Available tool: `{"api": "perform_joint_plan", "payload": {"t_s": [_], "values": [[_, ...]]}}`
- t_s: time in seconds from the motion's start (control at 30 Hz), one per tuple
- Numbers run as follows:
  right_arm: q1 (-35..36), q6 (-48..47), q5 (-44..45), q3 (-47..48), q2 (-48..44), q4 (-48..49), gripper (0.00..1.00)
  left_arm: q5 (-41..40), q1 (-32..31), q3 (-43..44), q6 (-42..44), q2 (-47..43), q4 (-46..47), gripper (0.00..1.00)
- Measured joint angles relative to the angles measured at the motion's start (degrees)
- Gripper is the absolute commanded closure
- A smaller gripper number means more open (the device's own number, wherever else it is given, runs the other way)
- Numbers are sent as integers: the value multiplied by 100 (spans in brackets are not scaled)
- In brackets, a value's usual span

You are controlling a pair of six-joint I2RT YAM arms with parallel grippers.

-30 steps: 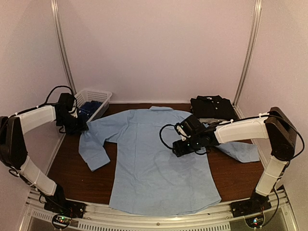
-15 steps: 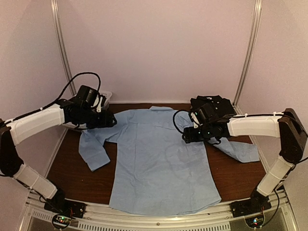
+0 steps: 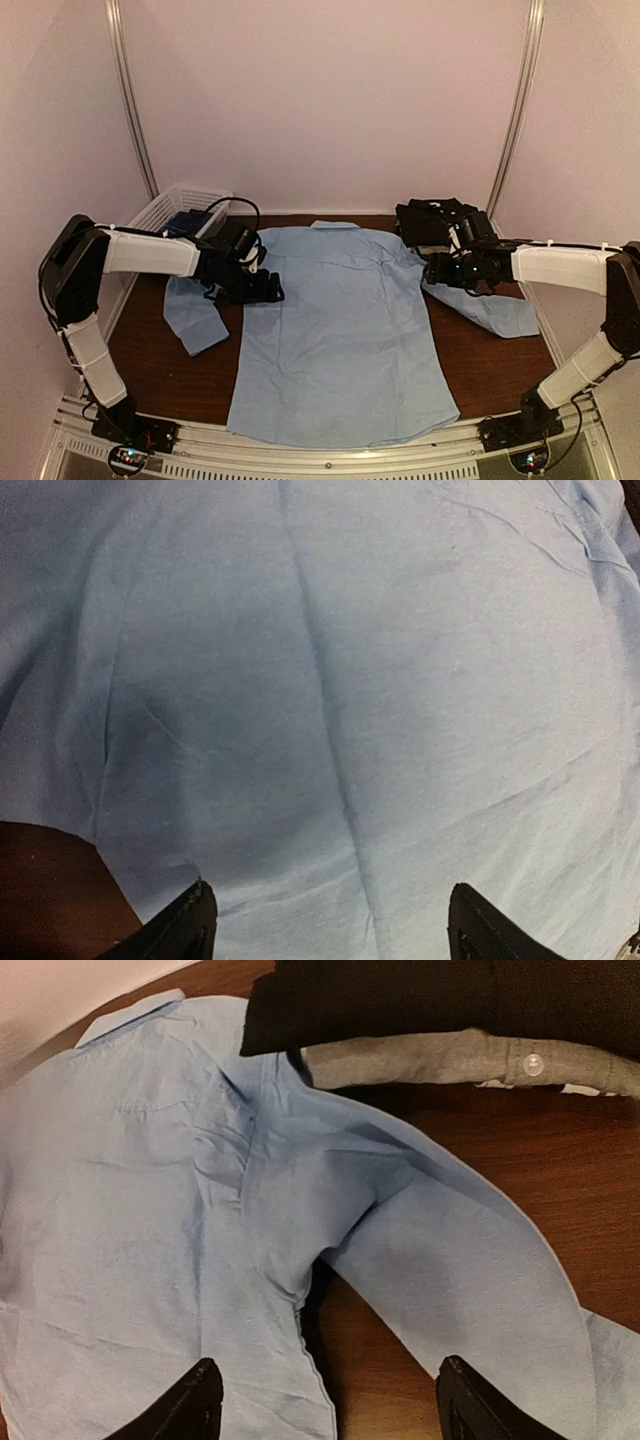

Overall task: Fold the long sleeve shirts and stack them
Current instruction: Smooth out the flattened shirt at the center of the board.

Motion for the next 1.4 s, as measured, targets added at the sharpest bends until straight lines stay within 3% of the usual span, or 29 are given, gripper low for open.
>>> {"api": "perform_joint_plan", "payload": {"t_s": [0.5,0.83,1.07,1.17,1.3,1.4], "values": [[-2039,173,-382,-761,-721,94,25,-557,660,-214,-85,365,363,19],[-1504,-291,-623,-887,-562,42,29,-470,1062,-372,-17,291,560,20],[-1362,-369,-581,-1185,-365,-79,41,-367,1058,-372,31,264,525,20],[-1320,-376,-492,-1191,-315,-138,51,-328,1008,-372,55,190,372,20],[-1246,-376,-470,-1187,-315,-175,86,-326,879,-369,85,20,254,19],[-1110,-350,-483,-1156,-315,-219,100,-323,767,-365,98,-153,208,19]]}}
